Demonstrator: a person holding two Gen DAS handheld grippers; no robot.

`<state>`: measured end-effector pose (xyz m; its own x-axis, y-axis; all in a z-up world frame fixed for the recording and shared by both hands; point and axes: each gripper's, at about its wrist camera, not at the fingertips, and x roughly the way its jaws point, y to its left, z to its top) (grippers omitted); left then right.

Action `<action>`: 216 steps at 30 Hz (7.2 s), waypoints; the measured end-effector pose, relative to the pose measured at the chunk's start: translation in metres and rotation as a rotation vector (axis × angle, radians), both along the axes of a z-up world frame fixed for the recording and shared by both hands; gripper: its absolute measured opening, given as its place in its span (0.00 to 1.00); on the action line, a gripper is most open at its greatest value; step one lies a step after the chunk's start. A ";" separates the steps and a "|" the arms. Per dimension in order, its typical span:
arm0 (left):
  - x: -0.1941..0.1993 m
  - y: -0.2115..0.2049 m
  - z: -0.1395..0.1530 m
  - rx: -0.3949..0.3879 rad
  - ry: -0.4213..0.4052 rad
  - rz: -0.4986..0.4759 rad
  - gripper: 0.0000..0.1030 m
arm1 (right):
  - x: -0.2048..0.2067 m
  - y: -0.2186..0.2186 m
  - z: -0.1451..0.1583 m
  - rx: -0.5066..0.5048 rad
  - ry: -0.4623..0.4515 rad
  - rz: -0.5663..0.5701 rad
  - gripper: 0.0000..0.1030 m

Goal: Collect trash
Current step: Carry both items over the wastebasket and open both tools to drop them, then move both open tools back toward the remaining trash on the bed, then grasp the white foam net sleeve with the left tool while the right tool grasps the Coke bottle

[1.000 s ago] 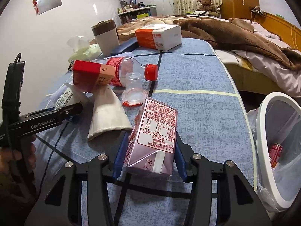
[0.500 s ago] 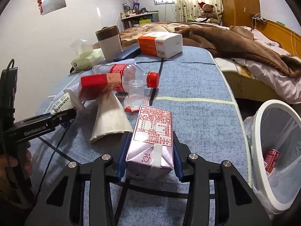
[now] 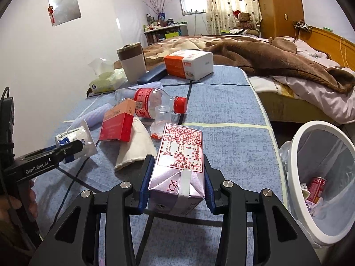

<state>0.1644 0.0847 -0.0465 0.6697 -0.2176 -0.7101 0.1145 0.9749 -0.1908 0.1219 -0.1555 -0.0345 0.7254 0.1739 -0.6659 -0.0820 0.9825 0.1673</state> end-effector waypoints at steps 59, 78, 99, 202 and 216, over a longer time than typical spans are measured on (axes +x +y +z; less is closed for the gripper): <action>-0.045 -0.302 0.056 -0.003 -0.154 -0.621 0.48 | -0.055 -0.210 0.026 -0.064 -0.042 -0.404 0.40; -0.031 -0.340 0.031 -0.031 -0.082 -0.674 0.64 | -0.044 -0.235 -0.004 -0.089 0.078 -0.422 0.41; -0.029 -0.275 0.052 -0.042 -0.141 -0.545 0.66 | -0.042 -0.205 0.017 -0.073 -0.002 -0.393 0.59; 0.133 0.037 -0.026 0.161 0.104 -0.112 0.30 | 0.185 0.064 -0.013 -0.243 0.275 0.542 0.71; 0.104 0.018 -0.002 0.116 0.038 -0.092 0.29 | 0.169 0.026 0.007 -0.141 0.189 0.420 0.70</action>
<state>0.2681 0.1024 -0.0490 0.6225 -0.1921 -0.7587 0.1994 0.9763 -0.0835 0.2907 -0.1294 -0.0271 0.4758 0.3244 -0.8176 -0.4576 0.8851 0.0848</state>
